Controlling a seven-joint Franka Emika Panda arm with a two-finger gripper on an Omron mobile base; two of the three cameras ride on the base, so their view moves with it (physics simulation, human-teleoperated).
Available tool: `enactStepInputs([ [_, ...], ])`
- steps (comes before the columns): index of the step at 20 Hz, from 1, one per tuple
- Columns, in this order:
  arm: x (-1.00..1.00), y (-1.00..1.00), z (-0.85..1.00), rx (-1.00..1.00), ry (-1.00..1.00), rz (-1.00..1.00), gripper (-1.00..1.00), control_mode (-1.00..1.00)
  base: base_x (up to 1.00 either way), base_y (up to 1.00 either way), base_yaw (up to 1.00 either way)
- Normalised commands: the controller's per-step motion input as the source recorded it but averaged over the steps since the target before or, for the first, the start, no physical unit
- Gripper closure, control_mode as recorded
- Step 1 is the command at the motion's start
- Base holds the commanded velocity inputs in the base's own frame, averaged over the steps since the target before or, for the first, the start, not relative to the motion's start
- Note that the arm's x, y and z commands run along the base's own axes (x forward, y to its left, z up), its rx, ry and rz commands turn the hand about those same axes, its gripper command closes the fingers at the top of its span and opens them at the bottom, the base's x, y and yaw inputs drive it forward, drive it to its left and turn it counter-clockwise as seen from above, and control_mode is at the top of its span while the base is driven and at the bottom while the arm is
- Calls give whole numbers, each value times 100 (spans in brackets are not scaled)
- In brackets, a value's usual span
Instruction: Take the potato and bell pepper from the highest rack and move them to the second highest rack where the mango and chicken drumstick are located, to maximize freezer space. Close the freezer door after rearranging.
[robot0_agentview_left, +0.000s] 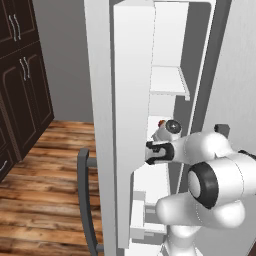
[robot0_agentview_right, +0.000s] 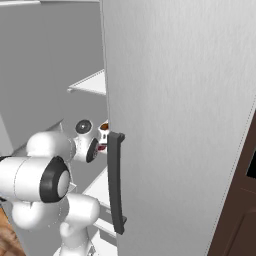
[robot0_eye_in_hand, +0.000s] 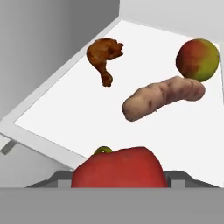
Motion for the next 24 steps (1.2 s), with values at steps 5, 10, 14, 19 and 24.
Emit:
enactStepInputs([
  [5,53,-7,-50,0,0,6,100,-100,0,0,0],
  [10,66,-8,-40,0,-2,2,100,-100,0,0,0],
  [14,59,-6,-42,0,-6,3,100,-100,0,0,0],
  [19,55,0,-54,0,-4,7,100,-100,0,0,0],
  [24,34,0,-72,-1,0,7,-100,-100,0,0,0],
])
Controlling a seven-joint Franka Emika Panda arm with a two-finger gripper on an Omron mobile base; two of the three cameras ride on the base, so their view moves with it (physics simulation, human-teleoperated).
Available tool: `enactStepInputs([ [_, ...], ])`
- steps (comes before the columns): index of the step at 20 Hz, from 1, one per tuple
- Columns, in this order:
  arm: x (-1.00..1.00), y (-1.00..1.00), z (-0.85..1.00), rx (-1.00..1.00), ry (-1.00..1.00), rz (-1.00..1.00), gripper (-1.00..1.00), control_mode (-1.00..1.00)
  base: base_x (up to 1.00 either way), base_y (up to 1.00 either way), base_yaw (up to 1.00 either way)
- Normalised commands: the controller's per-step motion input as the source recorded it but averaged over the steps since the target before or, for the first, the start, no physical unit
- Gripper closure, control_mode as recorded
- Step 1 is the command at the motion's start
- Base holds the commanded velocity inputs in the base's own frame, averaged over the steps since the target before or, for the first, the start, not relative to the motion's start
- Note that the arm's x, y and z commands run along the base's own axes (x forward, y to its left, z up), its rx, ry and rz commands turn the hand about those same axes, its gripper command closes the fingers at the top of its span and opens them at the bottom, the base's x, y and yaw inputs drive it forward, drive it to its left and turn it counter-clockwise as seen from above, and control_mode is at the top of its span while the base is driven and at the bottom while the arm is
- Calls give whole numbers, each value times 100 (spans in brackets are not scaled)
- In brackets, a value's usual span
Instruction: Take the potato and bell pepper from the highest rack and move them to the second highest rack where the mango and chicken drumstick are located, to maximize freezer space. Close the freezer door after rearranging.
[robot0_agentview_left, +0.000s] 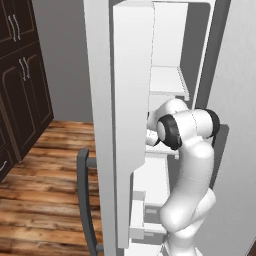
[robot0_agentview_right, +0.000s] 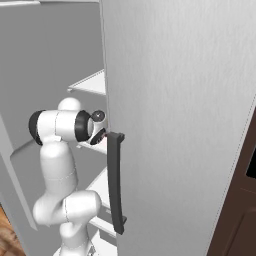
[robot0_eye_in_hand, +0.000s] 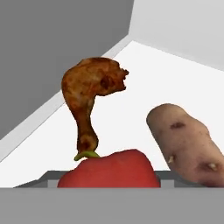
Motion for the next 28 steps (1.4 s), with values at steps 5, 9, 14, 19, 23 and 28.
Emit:
enactStepInputs([
  [5,1,0,-40,0,0,1,-100,-100,0,0,0],
  [9,-32,0,0,0,0,0,-100,-100,0,0,0],
  [14,-61,1,24,1,0,0,-100,-100,0,0,0],
  [19,-61,9,55,0,0,0,-100,-100,0,0,0],
  [23,-65,16,65,0,0,0,-100,-100,0,0,0],
  [28,-65,23,56,0,0,0,-100,-100,0,0,0],
])
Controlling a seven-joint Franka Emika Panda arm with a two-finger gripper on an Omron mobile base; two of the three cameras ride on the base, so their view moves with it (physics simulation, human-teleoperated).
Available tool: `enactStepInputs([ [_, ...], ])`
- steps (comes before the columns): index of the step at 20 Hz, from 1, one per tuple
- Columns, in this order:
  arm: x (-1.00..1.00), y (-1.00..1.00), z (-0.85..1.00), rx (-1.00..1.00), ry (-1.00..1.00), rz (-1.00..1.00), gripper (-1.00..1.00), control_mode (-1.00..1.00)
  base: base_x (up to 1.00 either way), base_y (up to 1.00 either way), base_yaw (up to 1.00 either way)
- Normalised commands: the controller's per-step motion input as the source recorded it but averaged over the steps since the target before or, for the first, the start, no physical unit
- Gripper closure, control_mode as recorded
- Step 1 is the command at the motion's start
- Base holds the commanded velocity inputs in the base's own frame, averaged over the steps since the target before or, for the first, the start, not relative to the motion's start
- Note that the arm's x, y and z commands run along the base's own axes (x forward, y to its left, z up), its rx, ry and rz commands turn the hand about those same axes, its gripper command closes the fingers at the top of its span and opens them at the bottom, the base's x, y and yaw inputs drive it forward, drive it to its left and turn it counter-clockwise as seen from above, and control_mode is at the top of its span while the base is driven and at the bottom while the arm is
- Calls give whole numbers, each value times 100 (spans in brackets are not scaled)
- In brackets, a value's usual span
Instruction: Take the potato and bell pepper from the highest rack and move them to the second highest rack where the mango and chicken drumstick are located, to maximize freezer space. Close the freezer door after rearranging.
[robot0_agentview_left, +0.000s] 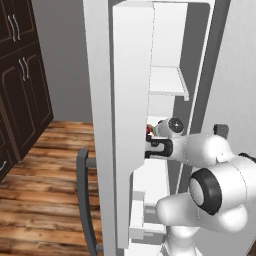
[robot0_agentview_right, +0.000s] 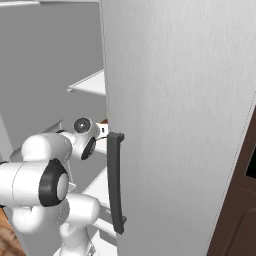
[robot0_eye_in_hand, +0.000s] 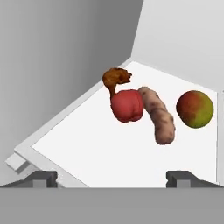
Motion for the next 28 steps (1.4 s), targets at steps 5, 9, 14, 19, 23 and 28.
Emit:
enactStepInputs([
  [5,-61,25,65,0,0,0,-100,-100,0,0,0],
  [9,-63,16,64,0,0,0,-100,-100,0,0,0],
  [14,-72,10,54,0,0,0,-100,-100,0,0,0],
  [19,-85,0,41,0,0,0,-100,-100,0,0,0],
  [23,-84,0,49,0,0,0,-100,-100,0,0,0],
  [28,-82,-13,51,5,0,0,-100,-100,0,0,0],
])
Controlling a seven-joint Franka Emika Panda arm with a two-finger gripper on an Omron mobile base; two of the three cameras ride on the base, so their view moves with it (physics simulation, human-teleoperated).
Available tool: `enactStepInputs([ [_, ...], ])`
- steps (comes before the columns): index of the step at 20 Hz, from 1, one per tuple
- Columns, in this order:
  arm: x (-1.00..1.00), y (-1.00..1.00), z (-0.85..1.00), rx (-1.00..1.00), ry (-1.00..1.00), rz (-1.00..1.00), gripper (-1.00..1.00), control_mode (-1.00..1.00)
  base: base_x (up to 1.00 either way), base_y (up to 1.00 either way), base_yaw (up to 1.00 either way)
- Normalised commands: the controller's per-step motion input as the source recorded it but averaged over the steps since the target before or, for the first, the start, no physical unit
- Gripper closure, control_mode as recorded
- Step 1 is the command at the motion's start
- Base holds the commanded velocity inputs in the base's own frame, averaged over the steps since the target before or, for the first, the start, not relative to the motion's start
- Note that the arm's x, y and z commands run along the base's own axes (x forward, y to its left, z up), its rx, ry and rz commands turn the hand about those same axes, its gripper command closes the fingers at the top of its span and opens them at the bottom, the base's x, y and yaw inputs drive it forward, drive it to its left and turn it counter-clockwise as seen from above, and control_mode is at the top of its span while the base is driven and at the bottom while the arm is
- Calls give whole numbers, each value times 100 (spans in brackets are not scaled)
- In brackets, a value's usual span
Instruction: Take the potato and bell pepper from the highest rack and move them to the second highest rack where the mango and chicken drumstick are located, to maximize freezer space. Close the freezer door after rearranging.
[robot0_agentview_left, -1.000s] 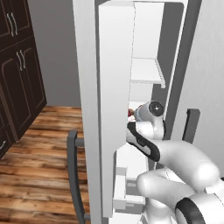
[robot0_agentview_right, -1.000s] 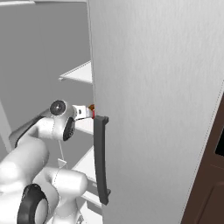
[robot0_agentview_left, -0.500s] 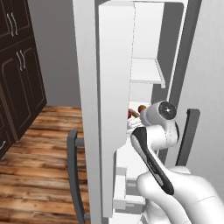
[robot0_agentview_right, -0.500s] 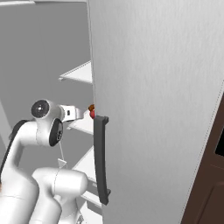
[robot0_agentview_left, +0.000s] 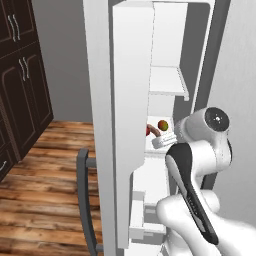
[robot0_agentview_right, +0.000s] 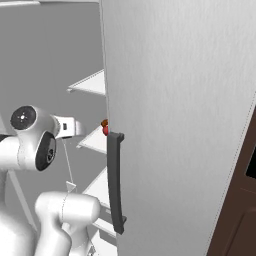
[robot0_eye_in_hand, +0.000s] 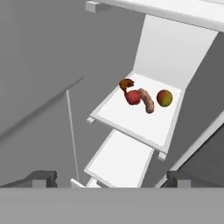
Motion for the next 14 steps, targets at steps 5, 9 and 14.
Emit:
enactStepInputs([
  [5,-82,-11,24,0,-1,0,-100,-100,0,0,0],
  [9,-94,-1,-10,0,-19,-1,-100,-100,0,0,0],
  [14,-100,0,-15,0,-31,0,-100,-100,0,0,0],
])
